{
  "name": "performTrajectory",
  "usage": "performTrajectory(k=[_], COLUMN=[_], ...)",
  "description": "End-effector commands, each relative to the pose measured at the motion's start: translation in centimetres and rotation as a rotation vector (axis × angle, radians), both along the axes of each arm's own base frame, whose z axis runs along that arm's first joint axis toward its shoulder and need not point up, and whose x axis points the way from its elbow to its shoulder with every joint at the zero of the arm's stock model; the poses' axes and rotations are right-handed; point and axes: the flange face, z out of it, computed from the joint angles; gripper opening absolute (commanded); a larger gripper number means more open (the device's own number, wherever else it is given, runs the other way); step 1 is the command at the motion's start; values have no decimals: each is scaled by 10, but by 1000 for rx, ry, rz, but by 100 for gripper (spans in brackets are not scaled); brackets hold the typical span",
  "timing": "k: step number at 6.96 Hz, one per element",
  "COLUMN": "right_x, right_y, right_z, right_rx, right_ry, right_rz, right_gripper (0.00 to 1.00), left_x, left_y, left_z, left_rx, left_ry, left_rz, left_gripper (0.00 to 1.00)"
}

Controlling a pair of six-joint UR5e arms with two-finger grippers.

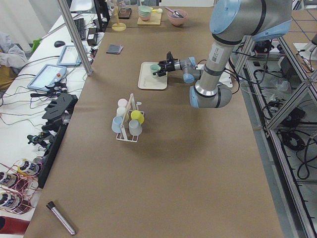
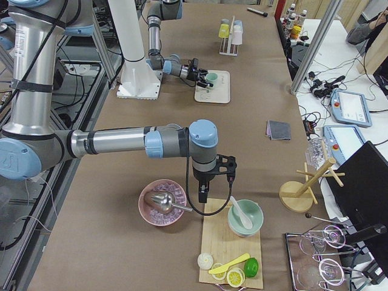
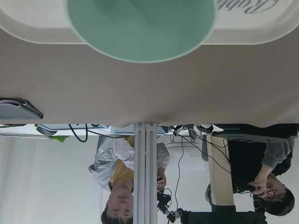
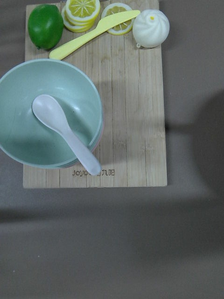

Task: Pick up and place green cup on tray

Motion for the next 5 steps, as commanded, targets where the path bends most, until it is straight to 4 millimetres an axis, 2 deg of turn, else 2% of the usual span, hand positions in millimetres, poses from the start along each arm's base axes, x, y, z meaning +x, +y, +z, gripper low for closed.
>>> performTrajectory(k=[1,3,4,5], right_x=[0,0,0,0], right_y=[0,1,0,0], right_z=[0,1,0,0], right_rx=[0,-1,0,0], right_ry=[0,0,0,0], right_rz=[0,0,0,0], right_gripper=[100,100,100,100], left_x=[-28,-46,-64,-97], left_y=[1,-3,-8,-18], left_z=[-14,-38,-61,-81], left_rx=[5,13,8,24], left_ry=[30,55,85,70], left_rz=[-2,8,56,112], left_gripper=[99,99,99,99])
